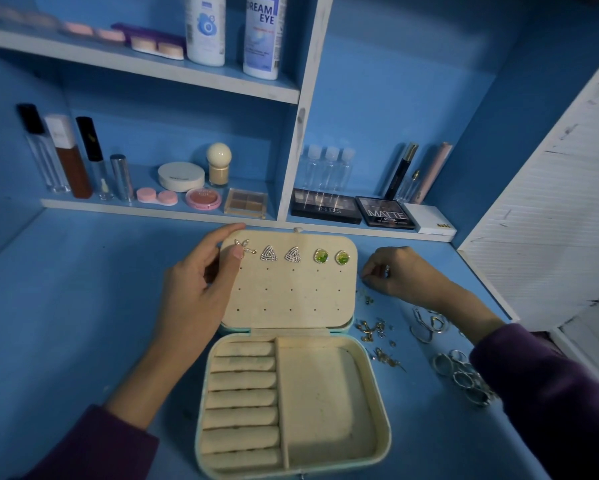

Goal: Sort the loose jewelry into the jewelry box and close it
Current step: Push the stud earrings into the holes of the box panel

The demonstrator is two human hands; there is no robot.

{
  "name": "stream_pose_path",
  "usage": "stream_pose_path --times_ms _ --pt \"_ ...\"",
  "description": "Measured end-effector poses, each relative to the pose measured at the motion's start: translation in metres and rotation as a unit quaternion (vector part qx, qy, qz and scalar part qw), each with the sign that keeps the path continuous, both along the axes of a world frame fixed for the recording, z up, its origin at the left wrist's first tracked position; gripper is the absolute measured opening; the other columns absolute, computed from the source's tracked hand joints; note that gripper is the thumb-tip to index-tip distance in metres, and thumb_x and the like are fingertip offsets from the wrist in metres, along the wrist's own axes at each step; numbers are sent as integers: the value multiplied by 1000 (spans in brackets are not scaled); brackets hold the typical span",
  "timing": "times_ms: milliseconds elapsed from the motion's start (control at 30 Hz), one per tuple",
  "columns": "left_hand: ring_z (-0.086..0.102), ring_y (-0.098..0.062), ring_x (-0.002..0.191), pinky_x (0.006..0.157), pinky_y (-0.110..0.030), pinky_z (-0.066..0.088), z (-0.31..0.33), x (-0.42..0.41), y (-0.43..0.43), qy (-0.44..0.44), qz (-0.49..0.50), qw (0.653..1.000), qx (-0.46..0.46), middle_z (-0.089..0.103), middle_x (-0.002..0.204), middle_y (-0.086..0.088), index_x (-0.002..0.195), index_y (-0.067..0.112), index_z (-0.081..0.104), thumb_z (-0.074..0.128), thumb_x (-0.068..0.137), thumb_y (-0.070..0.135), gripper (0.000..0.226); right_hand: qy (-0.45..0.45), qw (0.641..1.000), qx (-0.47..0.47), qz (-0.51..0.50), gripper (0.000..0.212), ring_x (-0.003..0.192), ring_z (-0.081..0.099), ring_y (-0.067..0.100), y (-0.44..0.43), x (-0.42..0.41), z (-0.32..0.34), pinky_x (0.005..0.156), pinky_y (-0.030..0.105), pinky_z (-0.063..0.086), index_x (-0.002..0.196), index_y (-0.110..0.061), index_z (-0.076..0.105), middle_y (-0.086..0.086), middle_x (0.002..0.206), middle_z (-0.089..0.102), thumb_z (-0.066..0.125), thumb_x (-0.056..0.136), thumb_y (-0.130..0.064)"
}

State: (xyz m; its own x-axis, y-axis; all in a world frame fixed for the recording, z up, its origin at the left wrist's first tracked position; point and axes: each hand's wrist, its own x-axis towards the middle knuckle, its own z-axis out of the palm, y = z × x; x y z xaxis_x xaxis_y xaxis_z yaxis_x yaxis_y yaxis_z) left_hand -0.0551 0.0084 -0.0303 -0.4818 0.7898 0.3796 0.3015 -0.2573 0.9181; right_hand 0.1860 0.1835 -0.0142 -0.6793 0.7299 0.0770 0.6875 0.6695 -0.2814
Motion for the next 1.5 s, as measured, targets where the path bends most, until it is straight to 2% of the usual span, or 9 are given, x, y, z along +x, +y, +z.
stream_pose_path --times_ms 233,433,567,733,933,1067,1233,1400,1500 --pt "65 -8 86 74 -31 52 1 -1 1 5 2 1000 -4 71 91 12 110 47 56 53 95 21 31 -24 1000 9 10 6 75 57 11 2 -1 1 73 33 51 86 -13 70 -4 83 63 66 83 -11" --pt "63 -20 86 73 -36 51 1 1 0 0 -2 1000 -4 71 91 -3 109 46 57 53 95 19 31 -18 1000 1 -7 3 73 56 11 2 0 1 72 29 50 83 -12 70 -3 82 64 67 81 -12" --pt "63 -7 81 68 -23 50 -1 -1 0 -2 -4 1000 -5 71 91 1 114 39 58 53 95 19 29 -54 998 21 4 5 74 55 16 3 1 1 72 35 50 81 -12 64 -4 80 58 68 79 -16" --pt "61 0 80 71 -17 48 -1 -1 1 -1 1 1000 -3 70 90 10 111 44 57 53 95 18 31 -125 990 52 26 9 79 53 21 2 -2 4 71 43 50 74 -19 54 -3 81 51 62 78 -20" --pt "63 -20 83 70 -34 50 -2 -1 2 8 2 1000 1 71 88 -6 110 45 57 53 95 20 30 -120 993 17 9 8 80 54 19 3 -10 7 74 40 51 84 -14 63 -4 84 53 64 79 -21" --pt "65 -16 85 74 -37 52 -3 -2 3 13 4 1000 0 71 89 5 110 49 57 54 96 22 30 -99 995 -3 -7 11 79 56 17 3 -12 6 75 35 51 88 -10 67 -3 84 57 65 80 -18" --pt "64 -24 86 76 -49 53 -5 -3 2 16 7 1000 2 71 89 -8 112 47 57 54 95 22 29 -111 993 1 -26 7 81 59 19 4 -13 4 75 39 53 86 -16 66 -1 86 62 63 81 -20" --pt "65 -18 87 76 -48 54 -2 -1 1 18 3 1000 5 71 91 4 111 48 56 52 89 36 26 -132 990 -6 -52 6 82 61 20 3 -13 10 77 38 54 83 -18 66 -1 85 63 61 81 -19" --pt "65 -23 85 75 -51 53 -4 -3 1 28 6 999 16 71 87 -1 111 53 58 56 91 45 21 -141 988 -9 -61 8 84 61 19 2 -12 12 78 34 53 86 -15 67 -1 84 62 61 83 -17"
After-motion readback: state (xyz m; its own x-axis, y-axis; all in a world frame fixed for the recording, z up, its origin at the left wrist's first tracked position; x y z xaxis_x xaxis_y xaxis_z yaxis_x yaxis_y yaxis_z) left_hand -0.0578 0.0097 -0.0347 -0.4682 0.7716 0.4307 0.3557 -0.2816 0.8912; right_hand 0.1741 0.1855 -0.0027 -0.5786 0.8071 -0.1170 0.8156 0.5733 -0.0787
